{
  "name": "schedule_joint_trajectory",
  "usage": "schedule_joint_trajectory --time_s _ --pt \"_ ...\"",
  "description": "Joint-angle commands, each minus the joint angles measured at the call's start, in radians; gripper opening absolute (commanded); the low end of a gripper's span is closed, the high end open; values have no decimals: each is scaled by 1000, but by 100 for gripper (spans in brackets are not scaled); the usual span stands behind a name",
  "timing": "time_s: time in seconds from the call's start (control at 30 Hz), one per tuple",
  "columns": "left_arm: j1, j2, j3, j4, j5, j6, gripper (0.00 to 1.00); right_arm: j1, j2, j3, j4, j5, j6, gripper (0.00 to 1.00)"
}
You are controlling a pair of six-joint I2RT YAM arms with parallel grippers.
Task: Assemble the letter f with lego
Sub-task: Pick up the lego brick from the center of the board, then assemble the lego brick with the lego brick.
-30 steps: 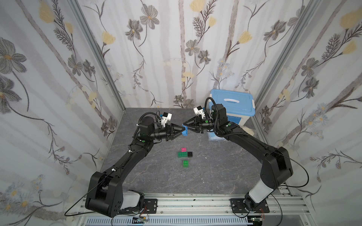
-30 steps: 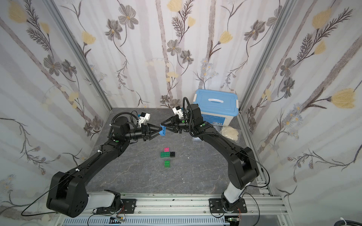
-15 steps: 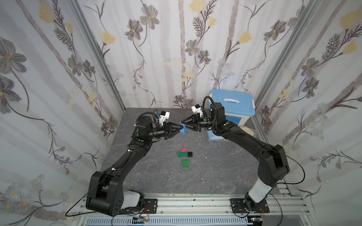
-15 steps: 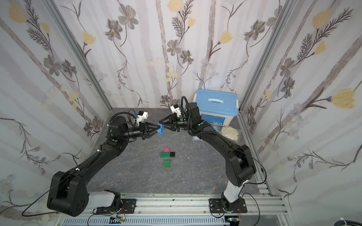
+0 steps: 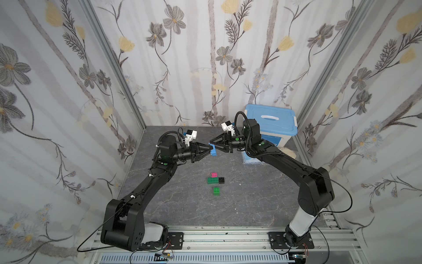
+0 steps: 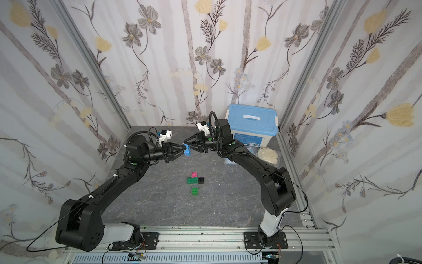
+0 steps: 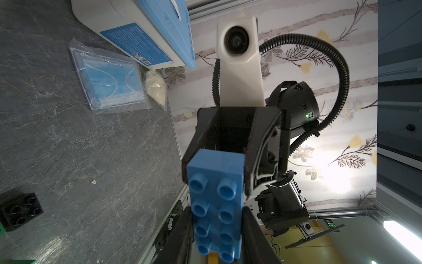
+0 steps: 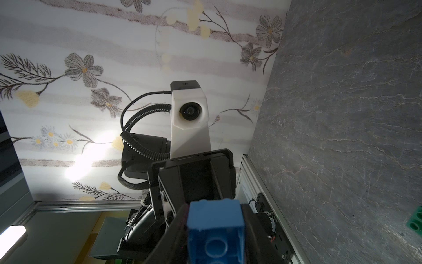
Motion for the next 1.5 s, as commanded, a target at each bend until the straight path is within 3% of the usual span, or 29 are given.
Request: schedule_joint_trajectory --time_s 0.0,0.27,0.47,0.53,0.8,1.0,1.3,1.47 --pt "3 0 10 66 1 -8 11 12 4 7 28 -51 14 39" --pt "12 -14 4 28 1 18 0 11 16 45 -65 -48 -50 53" --pt "21 -22 4 -24 3 51 0 1 27 76 -120 -41 -85 62" --pt "23 -25 8 -64 3 81 0 -6 26 91 -158 -30 -111 70" --pt "32 -36 39 -409 -18 303 0 -97 -28 159 -560 160 -398 84" --pt "32 -40 51 -532 -37 371 0 -125 -40 134 -665 192 -503 86" --pt "-55 31 195 -1040 -240 663 0 -84 -37 69 -836 394 -637 86" --pt "-146 66 262 -1202 -386 707 0 -48 -40 8 -847 471 -651 86"
